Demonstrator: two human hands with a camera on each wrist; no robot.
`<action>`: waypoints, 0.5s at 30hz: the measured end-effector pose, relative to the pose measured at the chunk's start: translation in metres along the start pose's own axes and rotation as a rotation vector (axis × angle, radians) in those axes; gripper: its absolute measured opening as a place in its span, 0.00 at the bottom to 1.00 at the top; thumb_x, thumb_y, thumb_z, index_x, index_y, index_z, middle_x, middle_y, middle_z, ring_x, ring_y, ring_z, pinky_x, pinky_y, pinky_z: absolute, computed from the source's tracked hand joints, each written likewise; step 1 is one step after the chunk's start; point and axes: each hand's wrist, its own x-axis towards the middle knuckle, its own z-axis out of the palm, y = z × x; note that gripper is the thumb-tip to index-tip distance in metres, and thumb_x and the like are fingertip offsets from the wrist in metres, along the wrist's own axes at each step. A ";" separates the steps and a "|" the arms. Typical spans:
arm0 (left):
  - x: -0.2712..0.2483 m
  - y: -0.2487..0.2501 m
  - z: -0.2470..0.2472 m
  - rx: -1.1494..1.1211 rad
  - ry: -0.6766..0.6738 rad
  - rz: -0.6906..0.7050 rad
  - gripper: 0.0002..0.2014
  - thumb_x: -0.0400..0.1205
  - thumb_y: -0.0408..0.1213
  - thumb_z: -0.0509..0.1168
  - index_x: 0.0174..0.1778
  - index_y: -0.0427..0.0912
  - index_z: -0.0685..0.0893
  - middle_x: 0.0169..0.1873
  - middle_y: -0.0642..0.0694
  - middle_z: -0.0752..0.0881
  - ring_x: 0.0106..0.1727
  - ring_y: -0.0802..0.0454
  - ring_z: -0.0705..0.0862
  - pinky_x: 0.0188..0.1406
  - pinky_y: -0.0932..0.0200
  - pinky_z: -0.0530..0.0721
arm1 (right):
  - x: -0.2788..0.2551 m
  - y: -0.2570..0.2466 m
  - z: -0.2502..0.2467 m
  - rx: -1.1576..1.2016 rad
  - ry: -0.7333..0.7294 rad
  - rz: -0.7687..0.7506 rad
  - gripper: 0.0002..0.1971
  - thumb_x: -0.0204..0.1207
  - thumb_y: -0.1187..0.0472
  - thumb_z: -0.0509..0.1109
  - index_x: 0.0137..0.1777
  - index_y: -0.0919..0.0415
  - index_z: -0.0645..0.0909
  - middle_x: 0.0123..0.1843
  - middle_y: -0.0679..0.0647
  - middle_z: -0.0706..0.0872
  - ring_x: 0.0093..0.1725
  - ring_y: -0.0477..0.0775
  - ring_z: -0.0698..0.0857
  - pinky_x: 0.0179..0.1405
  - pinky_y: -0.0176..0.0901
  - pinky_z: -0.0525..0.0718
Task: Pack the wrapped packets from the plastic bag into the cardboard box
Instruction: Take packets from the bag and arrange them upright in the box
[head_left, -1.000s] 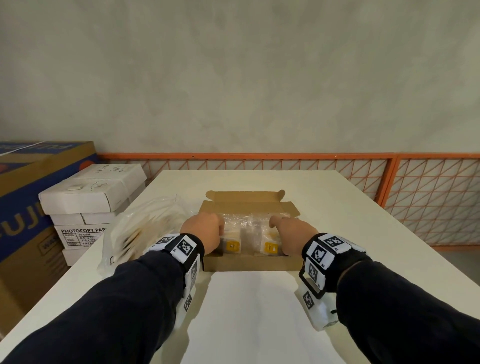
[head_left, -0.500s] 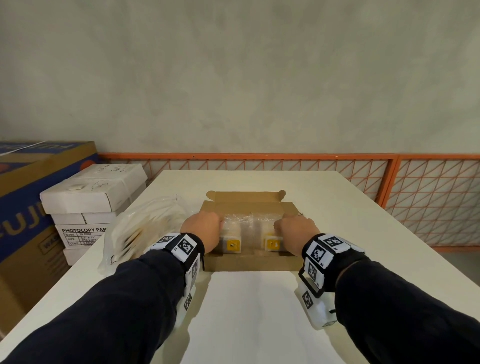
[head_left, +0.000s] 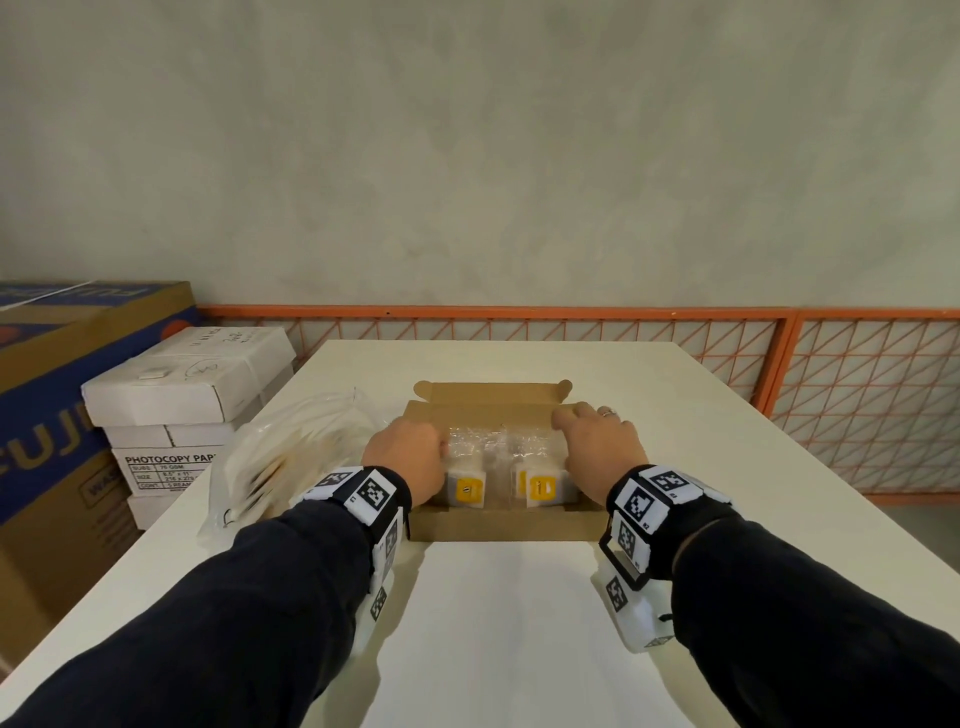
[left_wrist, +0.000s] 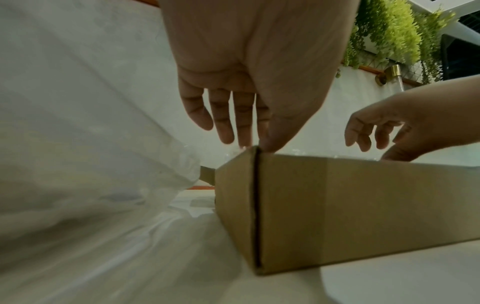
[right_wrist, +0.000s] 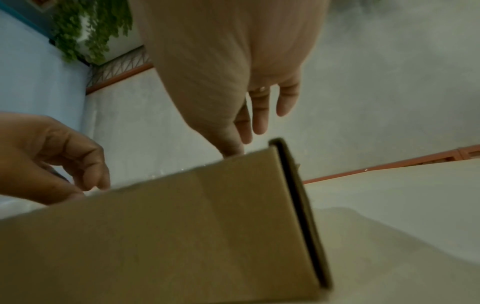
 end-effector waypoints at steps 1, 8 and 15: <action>-0.001 0.001 0.000 0.005 0.048 0.025 0.09 0.77 0.30 0.60 0.49 0.45 0.81 0.51 0.47 0.80 0.56 0.46 0.77 0.55 0.54 0.80 | 0.000 -0.001 -0.001 0.015 0.024 -0.005 0.23 0.73 0.71 0.63 0.68 0.56 0.69 0.66 0.56 0.75 0.64 0.62 0.76 0.59 0.52 0.76; -0.007 0.019 0.006 -0.074 -0.178 0.221 0.11 0.84 0.42 0.56 0.43 0.43 0.81 0.34 0.51 0.79 0.37 0.54 0.77 0.42 0.61 0.74 | -0.010 -0.014 -0.003 0.135 -0.361 -0.202 0.15 0.77 0.70 0.59 0.61 0.60 0.79 0.56 0.57 0.84 0.47 0.51 0.75 0.40 0.35 0.71; -0.005 0.022 0.014 0.070 -0.335 0.107 0.23 0.86 0.48 0.49 0.55 0.34 0.82 0.46 0.39 0.82 0.49 0.44 0.81 0.49 0.56 0.75 | -0.008 -0.015 0.001 -0.016 -0.453 -0.096 0.16 0.80 0.67 0.57 0.63 0.67 0.79 0.61 0.62 0.84 0.57 0.59 0.83 0.52 0.43 0.79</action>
